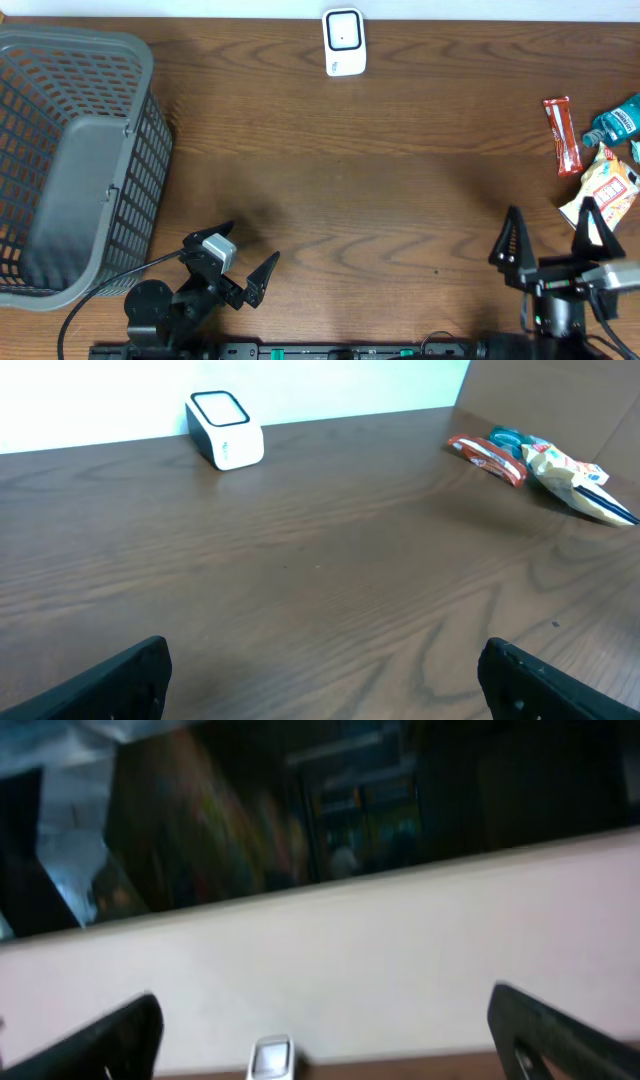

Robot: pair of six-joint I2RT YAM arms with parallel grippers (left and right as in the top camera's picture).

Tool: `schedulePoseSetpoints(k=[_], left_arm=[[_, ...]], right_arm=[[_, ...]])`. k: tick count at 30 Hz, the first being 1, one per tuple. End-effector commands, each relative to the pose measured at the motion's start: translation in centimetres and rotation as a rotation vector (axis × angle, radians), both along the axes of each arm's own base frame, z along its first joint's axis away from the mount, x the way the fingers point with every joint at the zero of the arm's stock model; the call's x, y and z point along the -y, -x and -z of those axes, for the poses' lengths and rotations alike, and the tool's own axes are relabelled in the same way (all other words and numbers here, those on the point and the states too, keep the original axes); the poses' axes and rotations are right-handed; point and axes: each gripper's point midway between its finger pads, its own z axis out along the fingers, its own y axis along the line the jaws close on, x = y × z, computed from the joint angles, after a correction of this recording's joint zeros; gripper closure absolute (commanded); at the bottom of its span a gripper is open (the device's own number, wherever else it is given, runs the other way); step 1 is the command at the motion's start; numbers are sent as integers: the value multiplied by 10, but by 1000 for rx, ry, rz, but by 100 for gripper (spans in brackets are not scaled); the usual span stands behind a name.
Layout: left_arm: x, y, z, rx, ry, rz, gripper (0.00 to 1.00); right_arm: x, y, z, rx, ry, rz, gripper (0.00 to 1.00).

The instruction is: Scan the item barcode

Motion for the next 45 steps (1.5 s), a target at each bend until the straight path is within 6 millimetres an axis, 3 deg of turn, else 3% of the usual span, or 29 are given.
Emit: schedulePoseSetpoints(k=[1,6,11,17,26,29,33,40,45], left_arm=[[1,1,-1,15,-13,6,2],[0,1,-1,15,-13,6,2],[0,1,-1,15,-13,6,2],[0,1,-1,16,-13,6,2],[1,1,-1,16,-13,6,2],[1,1,-1,16,-13,6,2],[1,1,-1,15,-13,6,2],[1,1,-1,16,-13,6,2],[1,1,-1,15,-13,6,2]], right_arm=[[0,-8,14,4,-19,-10,1],[-1,-20,34,12,-31,-18,1],[-1,-36,71,-37,-45,-21,1],[5,-46,100,-44,-57,13,1],[21,-46,102,-39,-71,106,1],[21,-50,115,-96,-67,108,1],[21,-58,154,-258,-76,111,1],[26,-59,203,-458,-74,143,1],[24,-59,203,-455,-62,135,1]])
